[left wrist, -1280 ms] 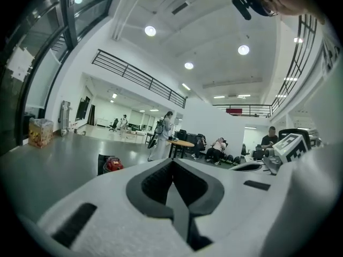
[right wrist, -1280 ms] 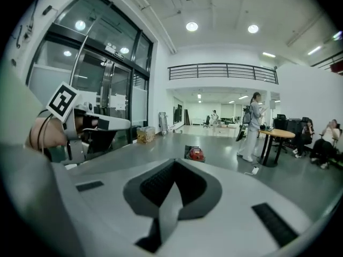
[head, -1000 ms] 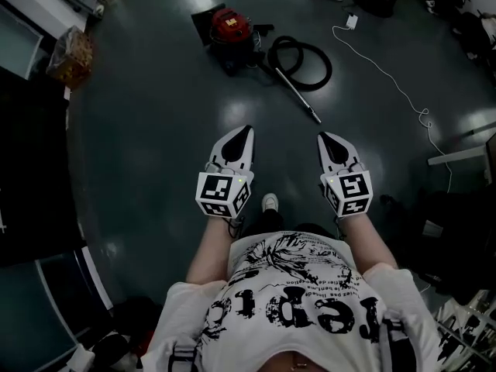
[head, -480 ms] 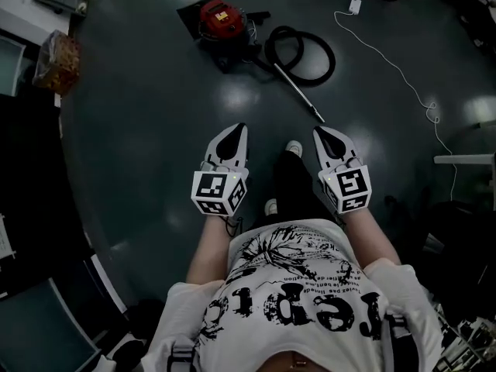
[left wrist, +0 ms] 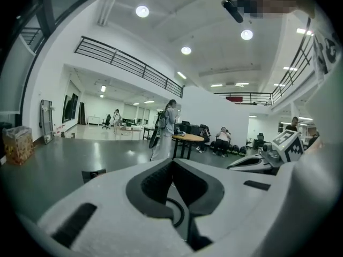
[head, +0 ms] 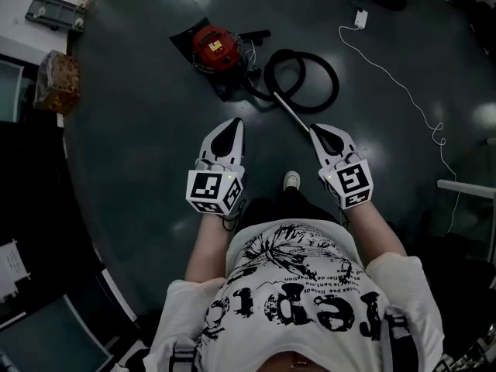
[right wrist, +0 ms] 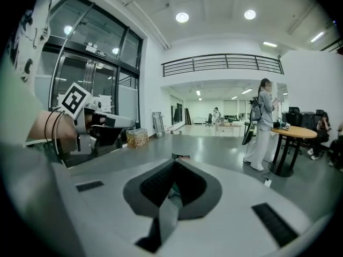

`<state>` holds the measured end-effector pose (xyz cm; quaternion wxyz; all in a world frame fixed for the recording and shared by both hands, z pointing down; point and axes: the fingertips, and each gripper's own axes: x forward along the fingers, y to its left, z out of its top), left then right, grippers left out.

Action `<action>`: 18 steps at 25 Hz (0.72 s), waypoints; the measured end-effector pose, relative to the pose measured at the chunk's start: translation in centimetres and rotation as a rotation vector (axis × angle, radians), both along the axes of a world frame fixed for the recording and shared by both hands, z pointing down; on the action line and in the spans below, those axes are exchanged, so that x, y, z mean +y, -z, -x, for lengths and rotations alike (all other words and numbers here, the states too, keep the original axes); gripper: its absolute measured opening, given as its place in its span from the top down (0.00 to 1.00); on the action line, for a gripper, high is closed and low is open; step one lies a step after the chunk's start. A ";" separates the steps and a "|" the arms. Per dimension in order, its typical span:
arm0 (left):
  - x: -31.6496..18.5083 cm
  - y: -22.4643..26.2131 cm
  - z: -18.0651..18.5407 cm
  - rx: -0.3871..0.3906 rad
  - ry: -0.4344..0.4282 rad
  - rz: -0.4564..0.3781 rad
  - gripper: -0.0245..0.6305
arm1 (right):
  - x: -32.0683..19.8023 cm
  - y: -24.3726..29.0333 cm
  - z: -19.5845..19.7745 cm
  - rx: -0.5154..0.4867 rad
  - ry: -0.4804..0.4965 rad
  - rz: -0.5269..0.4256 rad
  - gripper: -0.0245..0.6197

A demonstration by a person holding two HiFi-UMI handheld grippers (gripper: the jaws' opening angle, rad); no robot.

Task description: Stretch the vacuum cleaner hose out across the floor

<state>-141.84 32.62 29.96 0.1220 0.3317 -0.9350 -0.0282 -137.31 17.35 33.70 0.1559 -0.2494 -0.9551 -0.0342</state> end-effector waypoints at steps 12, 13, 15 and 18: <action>-5.4 -7.0 16.0 0.130 -0.134 -0.005 0.96 | -3.5 -6.2 13.8 0.142 -0.107 0.013 0.96; -5.7 -7.6 17.8 0.143 -0.148 -0.005 0.96 | -3.5 -6.9 15.1 0.162 -0.117 0.014 0.96; -6.1 -9.2 21.3 0.172 -0.175 0.003 0.96 | -3.3 -8.2 18.0 0.197 -0.125 0.019 0.96; -6.8 -12.7 25.0 0.228 -0.234 0.027 0.96 | -3.1 -10.9 21.6 0.253 -0.116 0.024 0.96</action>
